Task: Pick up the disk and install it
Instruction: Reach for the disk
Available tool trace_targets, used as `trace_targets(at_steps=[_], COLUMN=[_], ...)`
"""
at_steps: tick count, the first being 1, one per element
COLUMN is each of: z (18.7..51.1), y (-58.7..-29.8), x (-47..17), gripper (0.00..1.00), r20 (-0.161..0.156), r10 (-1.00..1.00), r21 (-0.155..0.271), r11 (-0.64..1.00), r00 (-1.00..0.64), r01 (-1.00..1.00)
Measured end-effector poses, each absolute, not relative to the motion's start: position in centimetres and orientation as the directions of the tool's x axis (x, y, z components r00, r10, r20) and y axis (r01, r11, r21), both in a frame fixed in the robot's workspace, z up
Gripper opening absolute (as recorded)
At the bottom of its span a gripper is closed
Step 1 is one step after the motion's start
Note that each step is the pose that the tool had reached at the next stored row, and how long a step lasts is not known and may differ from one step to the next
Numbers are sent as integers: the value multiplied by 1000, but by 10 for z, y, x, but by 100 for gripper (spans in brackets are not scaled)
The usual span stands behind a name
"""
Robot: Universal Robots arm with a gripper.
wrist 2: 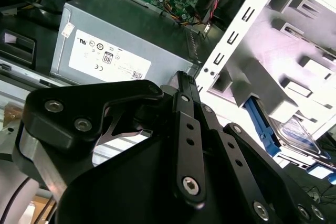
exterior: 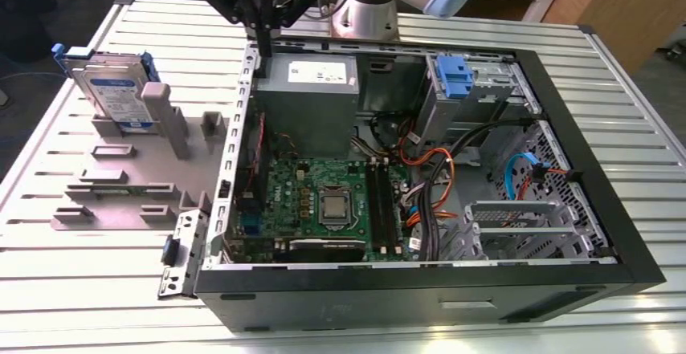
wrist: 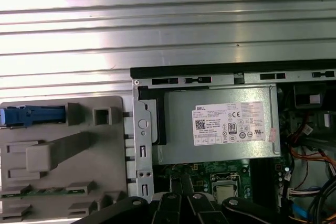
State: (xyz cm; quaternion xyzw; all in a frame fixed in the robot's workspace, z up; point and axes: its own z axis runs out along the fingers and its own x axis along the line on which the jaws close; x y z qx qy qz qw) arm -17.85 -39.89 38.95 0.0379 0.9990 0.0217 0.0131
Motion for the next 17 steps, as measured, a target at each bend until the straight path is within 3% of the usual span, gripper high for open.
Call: trace_targets(at_steps=[17], z=[389], y=[-399], x=[-186], gripper=[11], r20=[-24], r10=[76], r21=[44], r11=[996], r00=[-997], r01=[75])
